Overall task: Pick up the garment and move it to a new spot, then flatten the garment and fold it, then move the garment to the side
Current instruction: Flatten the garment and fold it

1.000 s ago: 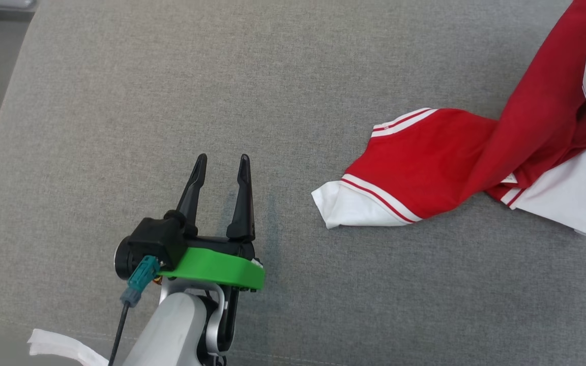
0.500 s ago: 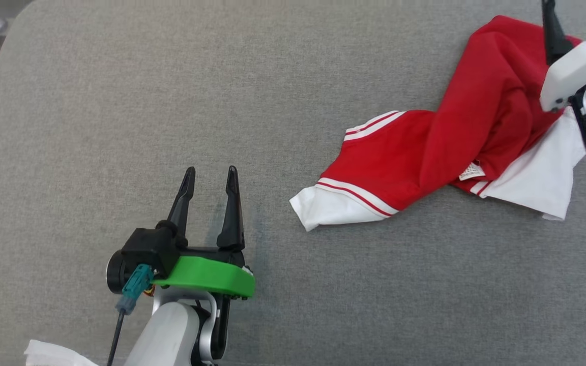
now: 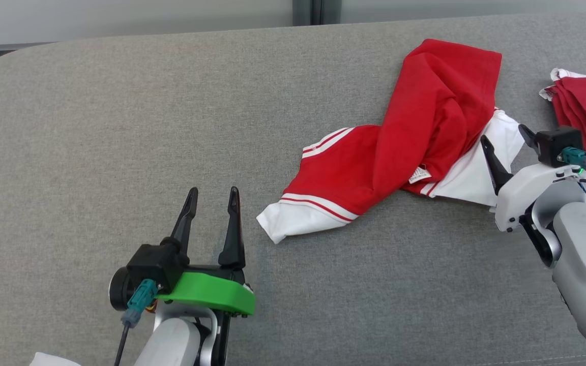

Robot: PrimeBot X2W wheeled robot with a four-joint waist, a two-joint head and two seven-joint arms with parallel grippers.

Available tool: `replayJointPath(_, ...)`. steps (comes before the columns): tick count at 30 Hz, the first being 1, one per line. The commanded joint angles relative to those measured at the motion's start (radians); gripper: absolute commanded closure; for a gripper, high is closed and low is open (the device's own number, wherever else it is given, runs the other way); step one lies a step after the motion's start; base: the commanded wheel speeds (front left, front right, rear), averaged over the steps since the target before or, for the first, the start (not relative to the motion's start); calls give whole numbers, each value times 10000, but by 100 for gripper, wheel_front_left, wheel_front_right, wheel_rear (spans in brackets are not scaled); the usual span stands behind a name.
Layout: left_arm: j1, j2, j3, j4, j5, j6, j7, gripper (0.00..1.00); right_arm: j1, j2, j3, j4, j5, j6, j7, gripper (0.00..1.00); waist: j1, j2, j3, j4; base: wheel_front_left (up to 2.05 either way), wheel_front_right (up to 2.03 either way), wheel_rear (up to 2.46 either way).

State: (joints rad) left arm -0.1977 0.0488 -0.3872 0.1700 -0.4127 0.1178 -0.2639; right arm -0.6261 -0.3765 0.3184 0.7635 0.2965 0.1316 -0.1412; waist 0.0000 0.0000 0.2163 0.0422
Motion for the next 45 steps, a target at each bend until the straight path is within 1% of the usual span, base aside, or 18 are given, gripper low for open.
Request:
replayJointPath(1, 33, 33, 4, 35, 81, -16, -3, 0, 33, 76, 9, 5, -92, -19, 62, 0, 0, 0, 105, 114, 0, 0, 0)
replayJointPath(7, -166, 33, -2, -33, 96, 33, -3, 0, -256, 429, 19, 220, 119, -19, 277, 0, 0, 0, 424, 429, 0, 0, 0)
replayJointPath(10, -267, 33, -1, -64, 84, 33, -3, 0, -514, 527, -92, 729, 177, -19, 374, 0, 0, 0, 616, 655, 0, 0, 0)
replayJointPath(17, -324, 33, 87, -65, 55, 2, -3, 0, -758, 825, -321, 1388, 514, -19, 95, 0, 0, 0, 680, 789, 0, 0, 0)
replayJointPath(19, -327, 33, 93, -62, 47, 16, -3, 0, -798, 896, -324, 1444, 570, -19, -79, 45, 0, 0, 659, 792, 0, 0, 0)
replayJointPath(20, -329, 33, 101, -62, 42, 28, -3, 0, -819, 903, -319, 1458, 593, -19, -196, 58, 0, 0, 645, 786, 0, 0, 0)
replayJointPath(23, -325, 33, 103, -71, 45, 55, -3, 0, -854, 961, -297, 1431, 645, -19, -440, 84, 0, 0, 590, 742, 0, 0, 0)
replayJointPath(24, -304, 33, 107, -72, 52, 55, -3, 0, -854, 969, -331, 1388, 684, -19, -520, 89, 0, 0, 561, 715, 0, 0, 0)
replayJointPath(26, -262, 33, 133, -66, 74, 49, -3, 0, -762, 995, -346, 1334, 723, -19, -575, 91, 0, 0, 511, 661, 0, 0, 0)
replayJointPath(27, -245, 33, 149, -65, 87, 41, -3, 0, -697, 1000, -317, 1294, 734, -19, -603, 98, 0, 0, 494, 635, 0, 0, 0)
replayJointPath(28, -225, 33, 156, -68, 104, 40, -3, 0, -611, 993, -275, 1224, 734, -19, -644, 100, 0, 0, 476, 598, 0, 0, 0)
replayJointPath(31, -155, 33, 182, -75, 157, 42, -3, 0, -485, 921, -256, 879, 617, -19, -839, 100, 0, 0, 403, 482, 0, 0, 0)
replayJointPath(37, 35, 33, 284, -24, 189, 12, -3, 0, 20, 717, -825, -517, 573, -19, -1093, 100, 0, 0, 43, 122, 0, 0, 0)
replayJointPath(41, 177, 33, 285, -41, 188, 43, -3, 0, 970, 367, -1662, -2079, 366, -19, -858, 100, 0, 0, -204, -146, 0, 0, 0)
replayJointPath(43, 230, 33, 305, -50, 188, 41, -3, 0, 1535, 288, -2139, -2901, 319, -19, -543, 100, 0, 0, -255, -250, 0, 0, 0)
replayJointPath(45, 254, 33, 296, -74, 188, 46, -3, 0, 2354, 277, -2769, -3914, 248, -19, -3, 100, 0, 0, -278, -342, 0, 0, 0)
